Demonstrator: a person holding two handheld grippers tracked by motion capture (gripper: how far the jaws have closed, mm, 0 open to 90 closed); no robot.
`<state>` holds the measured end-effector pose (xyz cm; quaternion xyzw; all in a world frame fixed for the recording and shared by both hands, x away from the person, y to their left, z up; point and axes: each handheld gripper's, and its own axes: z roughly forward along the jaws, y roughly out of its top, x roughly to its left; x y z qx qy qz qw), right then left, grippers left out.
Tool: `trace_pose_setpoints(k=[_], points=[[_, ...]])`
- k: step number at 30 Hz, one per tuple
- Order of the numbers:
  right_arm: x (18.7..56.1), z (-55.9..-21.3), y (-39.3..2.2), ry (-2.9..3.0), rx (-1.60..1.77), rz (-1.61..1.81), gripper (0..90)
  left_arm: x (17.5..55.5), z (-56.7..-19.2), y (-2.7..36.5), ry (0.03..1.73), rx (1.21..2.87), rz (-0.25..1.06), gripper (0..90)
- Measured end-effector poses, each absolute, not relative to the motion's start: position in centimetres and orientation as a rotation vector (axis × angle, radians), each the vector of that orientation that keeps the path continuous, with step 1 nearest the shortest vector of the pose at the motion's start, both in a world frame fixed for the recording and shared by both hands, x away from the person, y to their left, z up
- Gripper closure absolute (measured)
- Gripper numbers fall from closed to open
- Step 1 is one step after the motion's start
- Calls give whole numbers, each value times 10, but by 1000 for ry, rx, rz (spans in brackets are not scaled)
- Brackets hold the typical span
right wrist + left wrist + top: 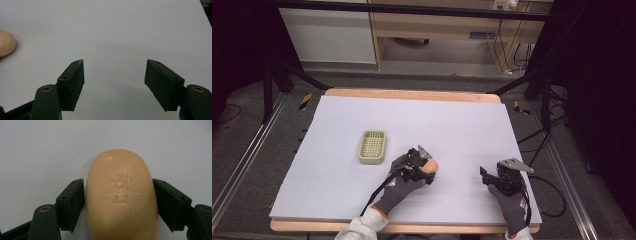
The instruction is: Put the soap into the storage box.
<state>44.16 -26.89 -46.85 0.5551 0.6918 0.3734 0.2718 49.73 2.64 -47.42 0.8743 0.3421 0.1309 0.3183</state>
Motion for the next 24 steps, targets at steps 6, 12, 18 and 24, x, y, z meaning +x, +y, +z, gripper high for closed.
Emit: trace_pose_setpoints(k=[6, 12, 18, 24], points=[[442, -468, -269, 1857, 1497, 1006, 323, 497, -473, 25, 910, 2305, 350, 309], [442, -468, -269, 1859, 1496, 1006, 323, 496, -473, 25, 913, 2301, 356, 316], [442, -468, -270, 1858, 1495, 1007, 323, 497, -473, 26, 904, 2308, 348, 318], [442, -468, -270, 1858, 1493, 1008, 324, 496, -470, 27, 907, 2308, 355, 319]])
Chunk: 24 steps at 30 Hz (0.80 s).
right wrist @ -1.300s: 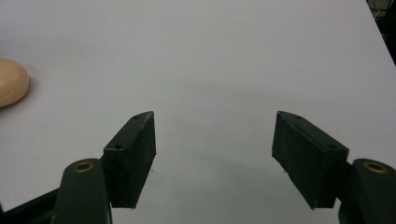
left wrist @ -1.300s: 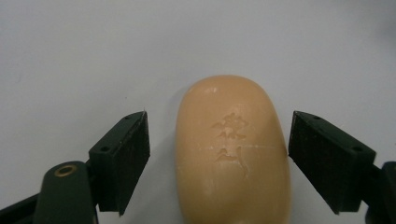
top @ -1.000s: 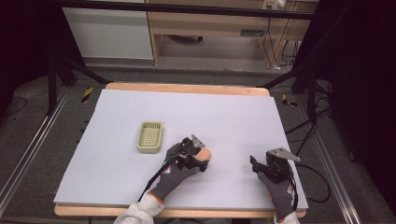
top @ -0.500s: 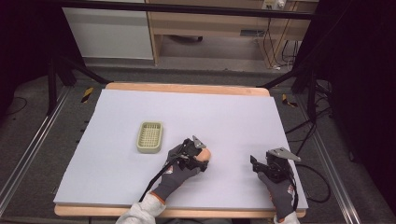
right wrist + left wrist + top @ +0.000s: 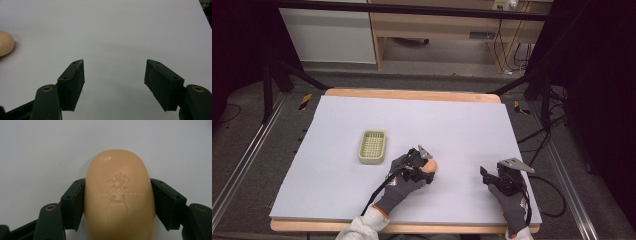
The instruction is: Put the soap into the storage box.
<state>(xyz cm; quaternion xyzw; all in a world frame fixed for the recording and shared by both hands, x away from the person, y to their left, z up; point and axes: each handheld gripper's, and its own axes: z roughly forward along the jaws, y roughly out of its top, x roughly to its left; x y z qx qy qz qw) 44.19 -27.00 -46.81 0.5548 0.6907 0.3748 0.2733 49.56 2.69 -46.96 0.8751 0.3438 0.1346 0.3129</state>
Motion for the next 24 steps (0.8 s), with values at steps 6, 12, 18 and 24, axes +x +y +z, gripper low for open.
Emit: trace_pose_setpoints(k=[6, 12, 18, 24], points=[[442, -468, -270, 1857, 1492, 1008, 325, 493, -457, 36, 906, 2280, 353, 319], [442, -468, -270, 1855, 1493, 1007, 325, 491, -442, 50, 907, 2255, 355, 319], [442, -468, -270, 1854, 1493, 1005, 325, 488, -433, 62, 914, 2224, 363, 319], [441, -468, -270, 1852, 1496, 1003, 323, 486, -424, 75, 919, 2203, 365, 319]])
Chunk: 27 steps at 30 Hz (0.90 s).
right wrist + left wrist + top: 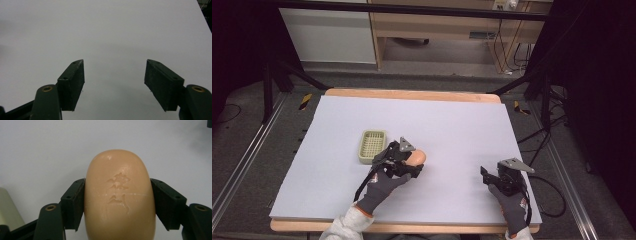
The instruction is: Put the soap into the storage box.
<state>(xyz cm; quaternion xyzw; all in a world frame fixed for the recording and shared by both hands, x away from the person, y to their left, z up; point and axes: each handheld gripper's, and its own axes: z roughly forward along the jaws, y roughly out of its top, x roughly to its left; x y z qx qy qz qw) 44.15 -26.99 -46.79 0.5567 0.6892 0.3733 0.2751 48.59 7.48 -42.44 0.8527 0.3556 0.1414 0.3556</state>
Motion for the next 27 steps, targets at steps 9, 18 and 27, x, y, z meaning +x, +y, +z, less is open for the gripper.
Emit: trace_pose_setpoints(k=[9, 18, 27], points=[[441, -468, -269, 1850, 1497, 998, 322, 479, -418, 95, 935, 2167, 381, 319], [440, -468, -270, 1849, 1487, 1005, 319, 476, -415, 112, 958, 2148, 394, 319], [440, -467, -269, 1849, 1486, 1009, 316, 481, -411, 134, 1014, 2103, 416, 319]])
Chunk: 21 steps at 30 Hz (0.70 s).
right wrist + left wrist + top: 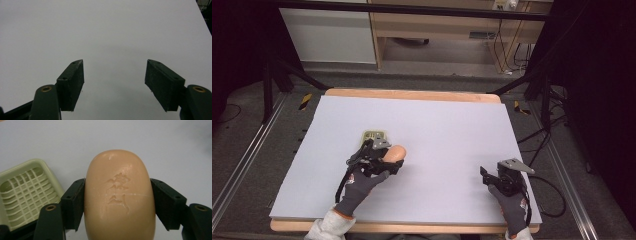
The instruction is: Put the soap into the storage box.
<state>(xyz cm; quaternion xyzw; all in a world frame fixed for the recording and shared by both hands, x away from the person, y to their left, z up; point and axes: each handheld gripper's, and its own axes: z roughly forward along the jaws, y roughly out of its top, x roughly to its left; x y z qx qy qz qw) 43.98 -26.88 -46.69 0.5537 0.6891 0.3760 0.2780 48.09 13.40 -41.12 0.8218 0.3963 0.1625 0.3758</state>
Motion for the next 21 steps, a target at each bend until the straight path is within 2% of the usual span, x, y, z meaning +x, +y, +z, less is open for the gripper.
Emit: trace_pose_setpoints(k=[21], points=[[440, -467, -268, 1853, 1481, 1006, 314, 497, -404, 165, 1112, 2034, 469, 319]])
